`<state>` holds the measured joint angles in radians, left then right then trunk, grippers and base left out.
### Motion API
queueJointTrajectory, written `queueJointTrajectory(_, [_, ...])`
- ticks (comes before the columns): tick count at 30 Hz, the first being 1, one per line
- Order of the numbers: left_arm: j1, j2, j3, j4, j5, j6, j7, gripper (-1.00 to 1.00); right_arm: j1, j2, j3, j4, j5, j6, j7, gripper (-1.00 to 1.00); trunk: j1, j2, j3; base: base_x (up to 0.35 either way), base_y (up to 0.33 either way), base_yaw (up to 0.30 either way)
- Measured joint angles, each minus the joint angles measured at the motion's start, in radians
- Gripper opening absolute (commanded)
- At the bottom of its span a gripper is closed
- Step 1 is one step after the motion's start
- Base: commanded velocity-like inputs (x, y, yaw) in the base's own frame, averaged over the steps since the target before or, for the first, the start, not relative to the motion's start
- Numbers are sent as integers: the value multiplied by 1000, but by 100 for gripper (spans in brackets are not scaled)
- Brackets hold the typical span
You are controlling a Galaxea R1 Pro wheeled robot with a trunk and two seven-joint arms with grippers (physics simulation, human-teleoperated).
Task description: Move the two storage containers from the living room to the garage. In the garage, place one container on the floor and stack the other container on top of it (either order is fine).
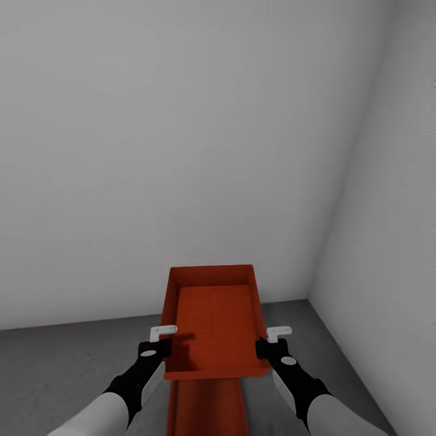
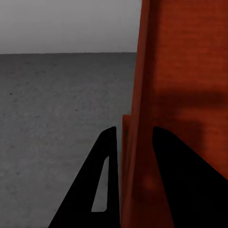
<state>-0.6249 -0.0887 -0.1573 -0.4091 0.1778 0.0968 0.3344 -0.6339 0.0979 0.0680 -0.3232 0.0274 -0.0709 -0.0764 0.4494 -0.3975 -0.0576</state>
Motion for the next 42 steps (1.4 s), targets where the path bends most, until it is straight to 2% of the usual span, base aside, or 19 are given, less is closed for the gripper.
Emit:
queueJointTrajectory(16, [0,-1,2,0,-1,1,0,-100,0,-1,-1,0,0,1,2,-100,0,0,-24,0,0,-52])
queueJointTrajectory(42, [0,-3,4,0,-4,1,1,-100,0,-2,1,0,-2,0,2,-100,0,0,-65,0,0,94])
